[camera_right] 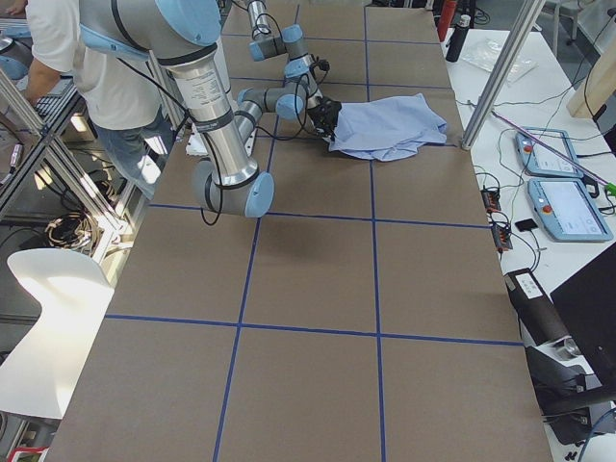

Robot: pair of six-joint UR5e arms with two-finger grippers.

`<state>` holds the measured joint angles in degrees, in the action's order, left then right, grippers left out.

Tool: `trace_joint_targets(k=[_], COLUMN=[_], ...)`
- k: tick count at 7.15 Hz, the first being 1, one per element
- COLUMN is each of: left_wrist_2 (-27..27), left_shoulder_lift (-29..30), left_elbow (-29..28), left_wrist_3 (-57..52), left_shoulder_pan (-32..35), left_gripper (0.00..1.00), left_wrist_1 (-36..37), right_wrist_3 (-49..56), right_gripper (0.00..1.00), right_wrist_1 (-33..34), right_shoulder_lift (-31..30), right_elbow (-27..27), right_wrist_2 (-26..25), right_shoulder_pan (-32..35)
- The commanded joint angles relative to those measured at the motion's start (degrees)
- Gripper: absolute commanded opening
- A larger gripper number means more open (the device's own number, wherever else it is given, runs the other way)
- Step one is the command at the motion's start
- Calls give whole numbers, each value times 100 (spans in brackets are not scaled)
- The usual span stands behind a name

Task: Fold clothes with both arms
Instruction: 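Grasp the near edge with both grippers and fold it toward the collar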

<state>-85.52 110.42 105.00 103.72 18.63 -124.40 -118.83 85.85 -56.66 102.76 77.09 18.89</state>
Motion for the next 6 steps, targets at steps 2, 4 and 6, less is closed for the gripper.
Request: trace_joint_targets(k=[2, 4, 6], left_wrist_2=[-244, -341, -386], left_shoulder_lift=[-56, -213, -196], left_elbow=[1552, 2626, 2501], left_wrist_3=[43, 96, 9], left_shoulder_pan=[-148, -439, -369], left_gripper=[0, 0, 0], left_wrist_1=[693, 1372, 1883], right_wrist_3=[-331, -431, -352], right_gripper=[0, 0, 0], right_wrist_1=[1508, 2300, 2507], right_shoulder_lift=[-521, -521, -478], right_elbow=[2121, 2965, 2910], right_wrist_2=[-545, -757, -740], right_shoulder_pan=[-1138, -1528, -1266])
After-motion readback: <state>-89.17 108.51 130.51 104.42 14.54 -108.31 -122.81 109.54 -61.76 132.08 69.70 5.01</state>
